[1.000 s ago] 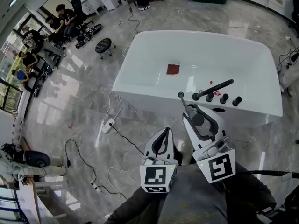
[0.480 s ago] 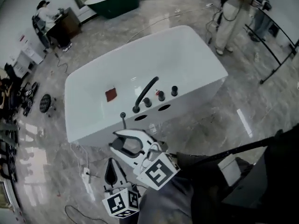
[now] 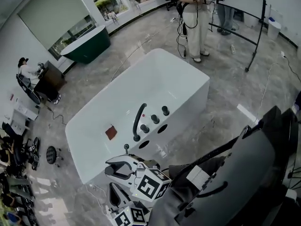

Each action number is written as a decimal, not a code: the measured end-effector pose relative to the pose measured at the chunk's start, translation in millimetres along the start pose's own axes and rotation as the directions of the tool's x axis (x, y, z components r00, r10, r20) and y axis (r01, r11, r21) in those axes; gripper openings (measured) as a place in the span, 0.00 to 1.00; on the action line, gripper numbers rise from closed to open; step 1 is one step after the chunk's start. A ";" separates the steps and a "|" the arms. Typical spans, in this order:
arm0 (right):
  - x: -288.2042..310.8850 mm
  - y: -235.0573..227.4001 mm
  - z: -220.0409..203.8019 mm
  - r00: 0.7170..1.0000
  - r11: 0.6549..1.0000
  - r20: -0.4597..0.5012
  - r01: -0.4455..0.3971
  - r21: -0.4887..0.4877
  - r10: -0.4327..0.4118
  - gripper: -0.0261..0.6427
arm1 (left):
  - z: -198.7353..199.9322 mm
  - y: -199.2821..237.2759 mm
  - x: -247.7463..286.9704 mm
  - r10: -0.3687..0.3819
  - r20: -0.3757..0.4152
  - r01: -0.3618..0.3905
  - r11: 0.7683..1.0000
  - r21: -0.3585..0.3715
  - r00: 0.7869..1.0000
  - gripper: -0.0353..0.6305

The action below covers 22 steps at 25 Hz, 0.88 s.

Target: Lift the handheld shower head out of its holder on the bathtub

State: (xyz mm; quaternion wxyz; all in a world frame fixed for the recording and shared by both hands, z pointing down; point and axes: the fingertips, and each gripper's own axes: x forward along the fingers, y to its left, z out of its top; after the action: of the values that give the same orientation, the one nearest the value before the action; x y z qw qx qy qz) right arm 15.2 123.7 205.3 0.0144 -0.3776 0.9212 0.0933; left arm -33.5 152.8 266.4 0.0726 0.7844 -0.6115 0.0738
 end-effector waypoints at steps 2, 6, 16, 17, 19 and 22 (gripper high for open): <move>0.3 0.1 -2.3 1.000 1.000 -0.002 0.006 0.001 -0.006 0.24 | -1.3 -0.6 0.7 -0.009 0.005 0.009 1.000 0.003 1.000 0.06; -12.5 9.1 38.6 1.000 1.000 -0.017 0.024 -0.003 -0.024 0.24 | 31.8 -8.6 -28.9 -0.034 0.008 0.034 0.999 -0.005 0.999 0.06; -153.9 4.9 81.6 0.999 0.996 0.031 0.036 -0.081 -0.033 0.24 | 39.4 -128.9 -106.5 -0.043 0.048 0.042 0.999 0.010 0.998 0.06; -113.7 9.8 69.4 0.998 0.995 0.040 0.054 -0.080 -0.051 0.24 | 35.9 -90.2 -86.4 -0.054 0.057 0.054 0.998 0.016 0.997 0.06; -11.1 11.5 26.9 0.999 0.999 0.033 0.041 -0.026 -0.041 0.24 | 22.4 1.2 -27.0 -0.023 0.065 0.022 1.000 0.015 0.998 0.06; 49.1 7.3 -17.9 1.000 0.999 0.006 0.026 0.033 -0.026 0.24 | 0.1 53.0 17.1 0.010 0.057 -0.010 1.000 0.005 0.998 0.06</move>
State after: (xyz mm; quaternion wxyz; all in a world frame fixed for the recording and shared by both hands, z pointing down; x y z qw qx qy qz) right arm -24.2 91.5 219.2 0.0246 -0.3889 0.9175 0.0793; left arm -80.7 123.8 271.1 0.0528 0.7834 -0.6170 0.0531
